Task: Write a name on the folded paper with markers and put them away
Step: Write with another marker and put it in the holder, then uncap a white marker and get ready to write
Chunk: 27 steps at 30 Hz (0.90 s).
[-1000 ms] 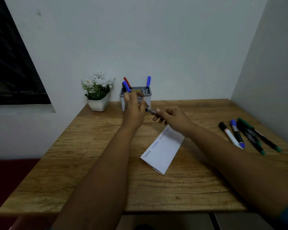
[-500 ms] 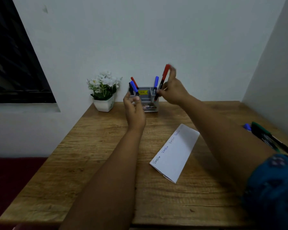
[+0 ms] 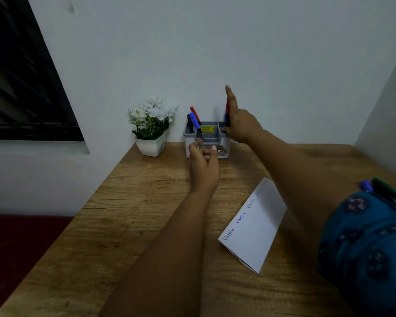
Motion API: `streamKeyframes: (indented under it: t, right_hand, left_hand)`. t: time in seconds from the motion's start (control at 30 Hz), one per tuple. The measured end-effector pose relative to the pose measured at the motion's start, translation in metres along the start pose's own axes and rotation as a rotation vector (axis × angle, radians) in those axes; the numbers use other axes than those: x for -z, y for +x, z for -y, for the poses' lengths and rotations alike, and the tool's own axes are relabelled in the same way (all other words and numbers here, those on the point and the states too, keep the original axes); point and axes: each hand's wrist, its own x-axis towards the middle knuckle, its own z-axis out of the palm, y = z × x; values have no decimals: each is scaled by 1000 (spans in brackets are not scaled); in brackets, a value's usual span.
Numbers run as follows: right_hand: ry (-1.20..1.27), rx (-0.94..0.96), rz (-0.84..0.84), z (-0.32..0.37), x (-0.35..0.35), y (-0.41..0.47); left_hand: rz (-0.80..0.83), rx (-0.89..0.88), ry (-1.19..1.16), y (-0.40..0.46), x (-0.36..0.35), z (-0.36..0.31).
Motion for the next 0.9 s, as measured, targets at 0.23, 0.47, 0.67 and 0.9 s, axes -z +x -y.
streamKeyframes:
  t: [0.23, 0.47, 0.67, 0.9]
  right_hand:
    - [-67, -107, -21, 6, 11, 6]
    - [84, -54, -60, -19, 31, -66]
    - [-62, -316, 130, -77, 84, -158]
    - [-136, -656, 70, -124, 110, -215]
  left_hand:
    - [31, 11, 23, -3, 0, -6]
    - [160, -44, 100, -13, -5, -19]
    - [305, -338, 454, -40, -15, -36]
    - [489, -389, 421, -66, -19, -48]
